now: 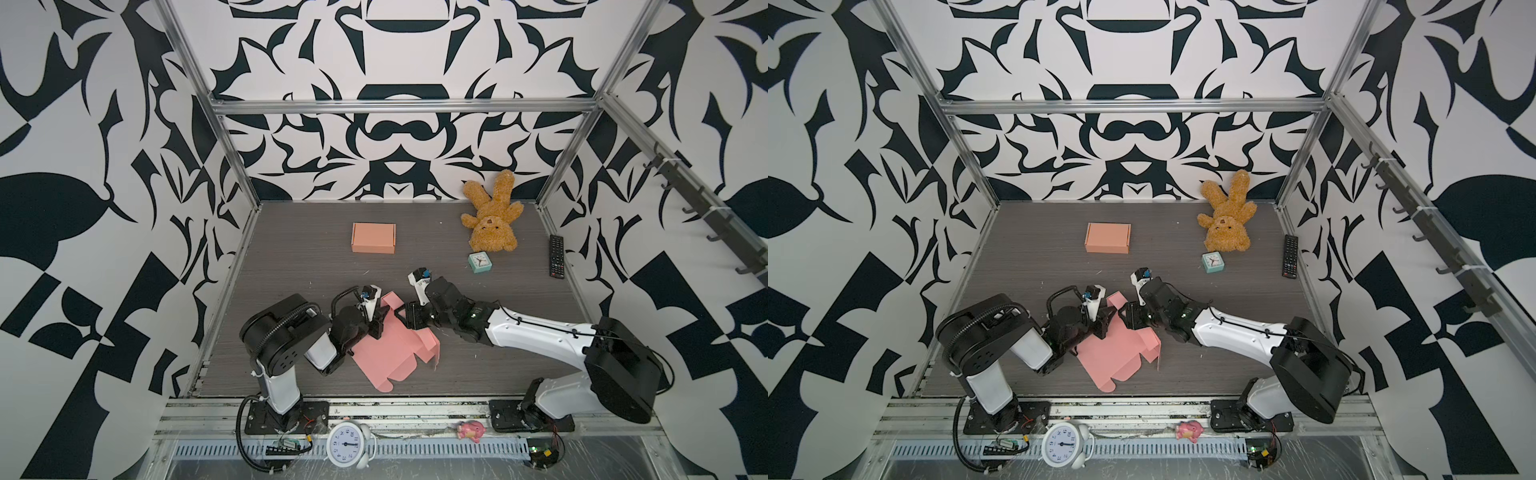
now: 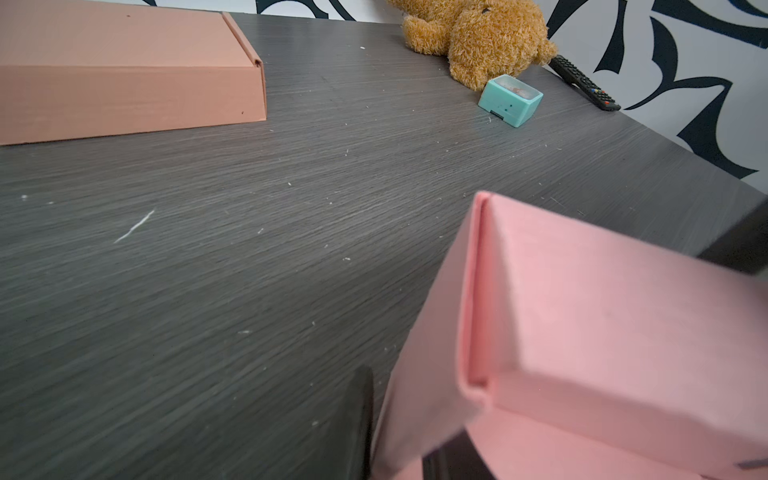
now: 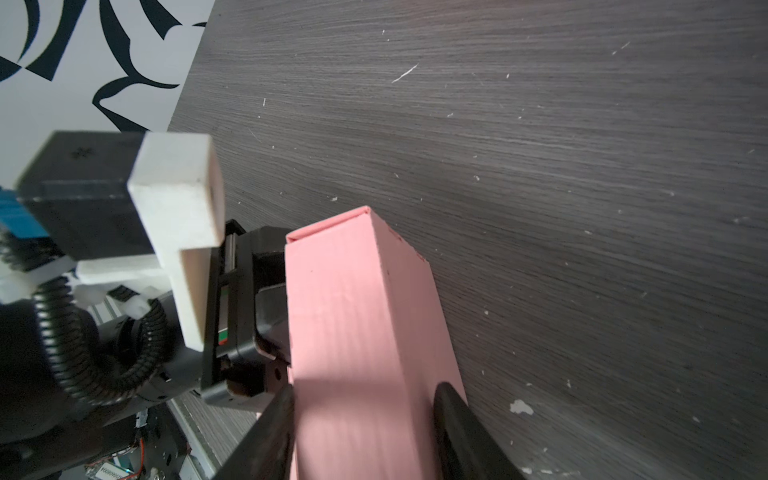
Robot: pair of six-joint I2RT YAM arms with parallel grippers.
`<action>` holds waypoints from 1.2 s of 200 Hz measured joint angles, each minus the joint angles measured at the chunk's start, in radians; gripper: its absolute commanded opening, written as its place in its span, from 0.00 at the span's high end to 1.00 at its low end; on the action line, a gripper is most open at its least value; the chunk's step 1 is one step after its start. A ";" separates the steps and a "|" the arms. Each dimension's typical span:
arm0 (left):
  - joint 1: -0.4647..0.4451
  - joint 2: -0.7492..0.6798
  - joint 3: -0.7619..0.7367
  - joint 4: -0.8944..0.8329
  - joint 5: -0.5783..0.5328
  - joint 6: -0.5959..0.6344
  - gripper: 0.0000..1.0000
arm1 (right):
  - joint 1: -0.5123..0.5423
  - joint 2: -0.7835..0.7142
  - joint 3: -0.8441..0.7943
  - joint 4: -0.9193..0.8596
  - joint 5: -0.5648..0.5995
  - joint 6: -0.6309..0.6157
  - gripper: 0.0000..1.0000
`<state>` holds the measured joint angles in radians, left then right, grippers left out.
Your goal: Fold the paper box
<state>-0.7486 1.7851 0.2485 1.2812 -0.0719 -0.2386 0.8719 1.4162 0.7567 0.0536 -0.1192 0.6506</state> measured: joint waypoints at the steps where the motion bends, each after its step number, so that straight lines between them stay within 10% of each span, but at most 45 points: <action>1: 0.000 0.000 0.000 0.000 0.000 0.000 0.76 | 0.000 0.000 0.000 0.000 0.000 0.000 0.46; 240: -0.023 -0.024 0.041 -0.085 -0.013 0.029 0.70 | 0.000 -0.015 -0.021 0.003 0.009 0.001 0.49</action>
<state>-0.7719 1.7615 0.2893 1.1961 -0.0853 -0.2092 0.8719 1.4014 0.7353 0.0570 -0.1101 0.6514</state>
